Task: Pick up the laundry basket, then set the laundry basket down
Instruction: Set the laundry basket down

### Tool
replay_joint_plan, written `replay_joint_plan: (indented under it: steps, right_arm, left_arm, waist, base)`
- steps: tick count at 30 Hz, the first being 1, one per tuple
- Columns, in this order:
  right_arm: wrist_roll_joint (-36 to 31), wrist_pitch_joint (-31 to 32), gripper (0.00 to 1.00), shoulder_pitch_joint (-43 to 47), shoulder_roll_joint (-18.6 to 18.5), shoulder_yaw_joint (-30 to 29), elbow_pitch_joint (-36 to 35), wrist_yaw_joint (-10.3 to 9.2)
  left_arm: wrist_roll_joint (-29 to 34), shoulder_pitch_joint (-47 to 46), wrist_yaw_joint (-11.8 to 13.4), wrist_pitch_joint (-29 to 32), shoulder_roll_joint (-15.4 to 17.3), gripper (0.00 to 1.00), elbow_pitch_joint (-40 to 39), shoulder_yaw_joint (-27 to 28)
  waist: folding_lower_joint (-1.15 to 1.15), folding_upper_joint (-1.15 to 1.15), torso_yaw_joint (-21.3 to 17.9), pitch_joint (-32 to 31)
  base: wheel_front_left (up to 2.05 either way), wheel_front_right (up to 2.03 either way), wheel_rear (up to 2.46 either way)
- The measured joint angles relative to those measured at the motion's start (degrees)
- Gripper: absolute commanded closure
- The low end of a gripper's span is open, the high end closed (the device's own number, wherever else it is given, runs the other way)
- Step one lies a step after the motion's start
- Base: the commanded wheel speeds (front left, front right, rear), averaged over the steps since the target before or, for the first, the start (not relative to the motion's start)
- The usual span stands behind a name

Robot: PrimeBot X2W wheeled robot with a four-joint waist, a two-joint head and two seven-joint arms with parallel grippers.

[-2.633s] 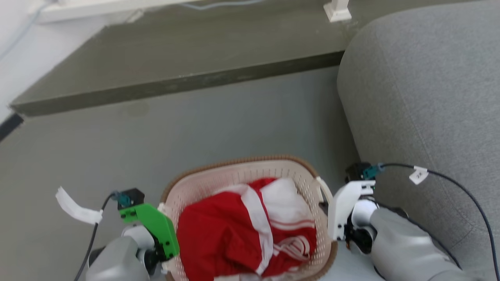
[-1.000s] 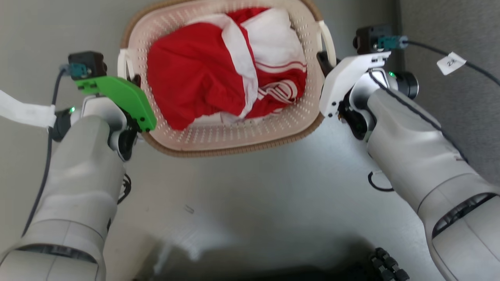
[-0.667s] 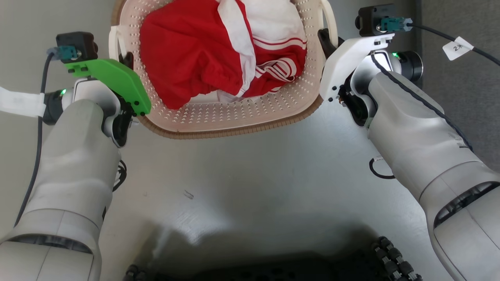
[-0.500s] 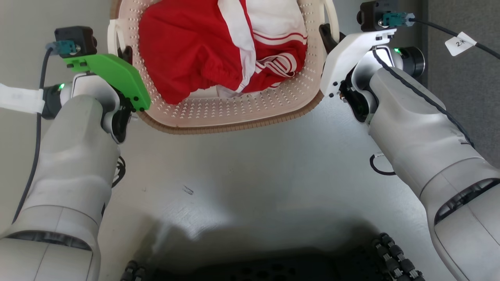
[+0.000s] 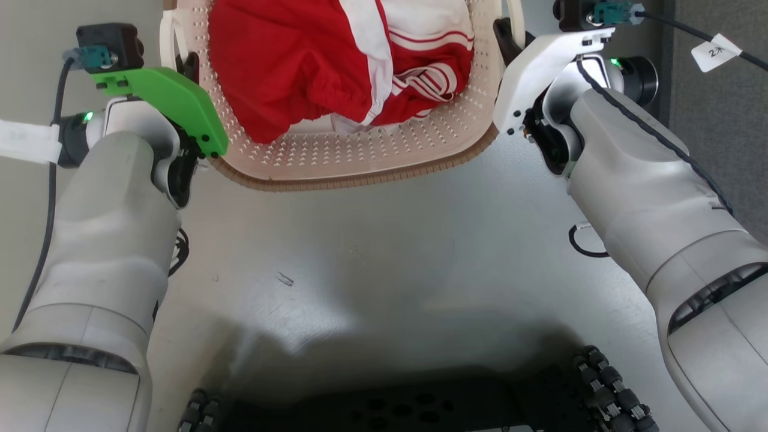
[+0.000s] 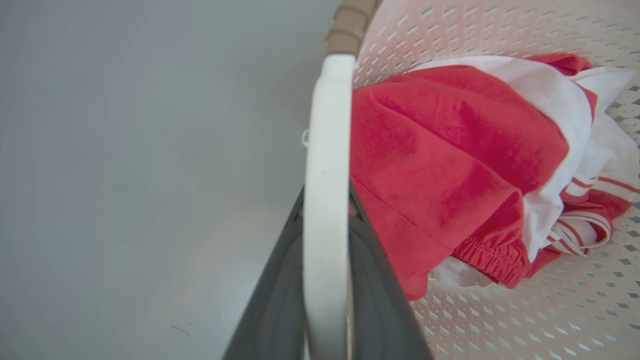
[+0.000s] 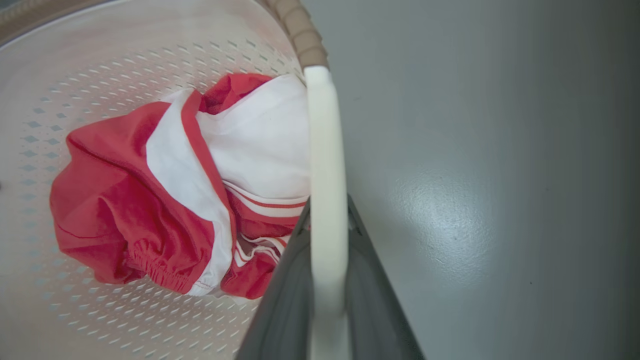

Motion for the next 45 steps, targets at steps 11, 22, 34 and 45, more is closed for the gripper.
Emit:
replay_joint_plan:
  steps: [11, 22, 34, 45]
  right_arm:
    - [0.00, -0.97, 1.00, -1.02, 0.08, -0.13, 1.08, 0.00]
    - [0.16, -1.15, 1.00, -2.19, -0.16, -0.10, 1.38, 0.12]
    - [0.41, -1.20, 0.00, -2.12, -1.98, 0.57, 1.88, 1.65]
    - [0.92, -1.63, 0.00, -1.92, -2.48, 1.41, 1.37, 3.22]
  left_arm:
    - [0.01, -1.07, -0.47, -1.01, -0.36, 1.00, 1.01, -0.15]
    - [0.01, -2.22, -0.94, -1.51, -0.66, 1.00, 1.99, -0.25]
    - [0.00, -2.41, -0.93, -2.53, -0.04, 0.00, 3.16, -0.13]
    - [-0.02, -2.74, -1.04, -4.17, -0.11, 0.00, 4.02, -0.19]
  waist:
    - [0.00, 0.00, 0.20, 1.64]
    - [0.00, 0.00, 0.55, 2.40]
    - [0.00, 0.00, 1.03, 1.86]
    - [0.00, 0.00, 1.62, 0.10]
  base:
    - [0.00, 0.00, 0.00]
    - [0.00, 0.00, 0.00]
    - [0.00, 0.00, 0.00]
    - [0.00, 0.00, 0.00]
